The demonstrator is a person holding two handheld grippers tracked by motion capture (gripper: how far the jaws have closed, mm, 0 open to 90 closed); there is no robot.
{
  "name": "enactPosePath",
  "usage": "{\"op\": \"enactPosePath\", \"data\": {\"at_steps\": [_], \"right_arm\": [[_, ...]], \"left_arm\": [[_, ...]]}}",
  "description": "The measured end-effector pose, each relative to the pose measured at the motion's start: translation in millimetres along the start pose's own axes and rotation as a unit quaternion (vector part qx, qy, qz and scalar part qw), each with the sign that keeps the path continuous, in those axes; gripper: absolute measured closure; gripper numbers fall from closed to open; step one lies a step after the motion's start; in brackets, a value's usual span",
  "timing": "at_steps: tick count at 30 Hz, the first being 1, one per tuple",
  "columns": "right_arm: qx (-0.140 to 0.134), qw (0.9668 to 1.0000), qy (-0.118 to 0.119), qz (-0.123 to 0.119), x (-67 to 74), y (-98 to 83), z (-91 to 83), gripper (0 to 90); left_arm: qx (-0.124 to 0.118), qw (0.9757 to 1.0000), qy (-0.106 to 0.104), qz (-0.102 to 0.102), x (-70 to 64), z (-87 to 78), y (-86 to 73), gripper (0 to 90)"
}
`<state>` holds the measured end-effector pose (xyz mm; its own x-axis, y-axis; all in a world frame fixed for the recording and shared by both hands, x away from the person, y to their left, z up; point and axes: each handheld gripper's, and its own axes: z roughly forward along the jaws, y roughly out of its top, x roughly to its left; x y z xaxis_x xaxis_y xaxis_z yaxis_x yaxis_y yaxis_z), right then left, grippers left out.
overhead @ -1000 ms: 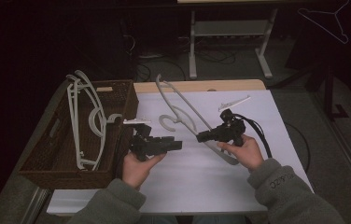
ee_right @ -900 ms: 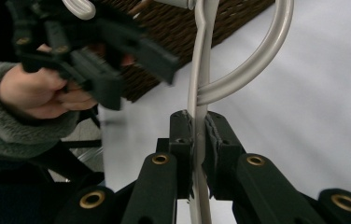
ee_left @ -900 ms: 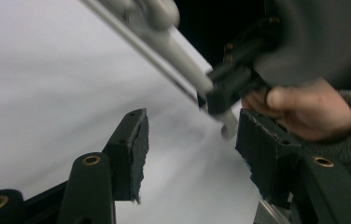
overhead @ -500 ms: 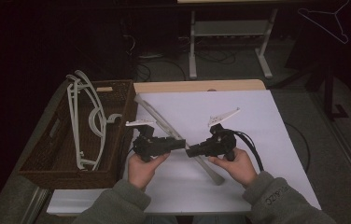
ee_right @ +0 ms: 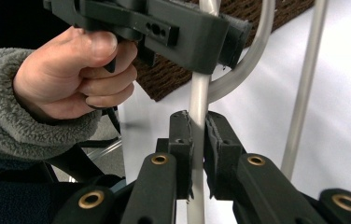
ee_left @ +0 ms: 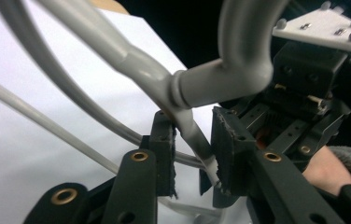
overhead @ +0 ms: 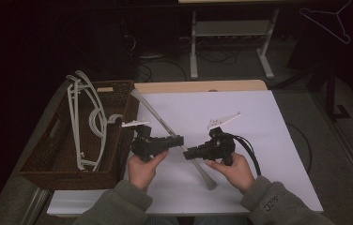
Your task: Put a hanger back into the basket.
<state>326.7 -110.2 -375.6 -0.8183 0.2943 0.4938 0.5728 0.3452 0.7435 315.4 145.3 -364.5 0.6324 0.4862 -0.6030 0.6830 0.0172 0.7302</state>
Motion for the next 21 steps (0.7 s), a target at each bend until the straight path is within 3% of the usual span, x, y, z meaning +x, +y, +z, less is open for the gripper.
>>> {"op": "enactPosePath", "data": {"at_steps": [3, 5, 8, 10, 13, 15, 21], "right_arm": [[-0.003, 1.0, 0.001, -0.002, 3.8, 1.3, -1.8, 80.0], [-0.004, 0.9998, -0.004, -0.016, 7.0, 3.0, -3.9, 79.8], [-0.008, 0.9996, -0.009, -0.025, 10.7, 5.3, -7.2, 79.7], [-0.012, 0.9996, -0.005, -0.024, 11.5, 6.4, -9.3, 75.1], [-0.02, 0.9995, -0.007, -0.023, 11.7, 6.5, -12.5, 66.8], [-0.025, 0.9994, -0.011, -0.02, 11.5, 6.2, -16.4, 63.3], [-0.032, 0.9987, -0.031, -0.025, 9.4, 5.2, -30.6, 59.9]], "left_arm": [[-0.003, 0.9998, -0.015, -0.015, -2.2, -1.7, 3.7, 75.1], [-0.006, 0.9995, -0.022, -0.021, -5.8, -2.4, 6.6, 76.7], [-0.008, 0.9994, -0.026, -0.023, -11.2, -3.7, 12.1, 79.0], [-0.011, 0.9993, -0.029, -0.021, -13.7, -6.2, 16.1, 80.6], [-0.014, 0.9996, -0.02, -0.015, -17.5, -11.3, 22.8, 82.5], [-0.011, 0.9999, -0.003, -0.004, -19.7, -15.9, 27.5, 82.7], [-0.011, 0.9998, 0.016, -0.003, -21.0, -37.0, 46.4, 82.7]]}}
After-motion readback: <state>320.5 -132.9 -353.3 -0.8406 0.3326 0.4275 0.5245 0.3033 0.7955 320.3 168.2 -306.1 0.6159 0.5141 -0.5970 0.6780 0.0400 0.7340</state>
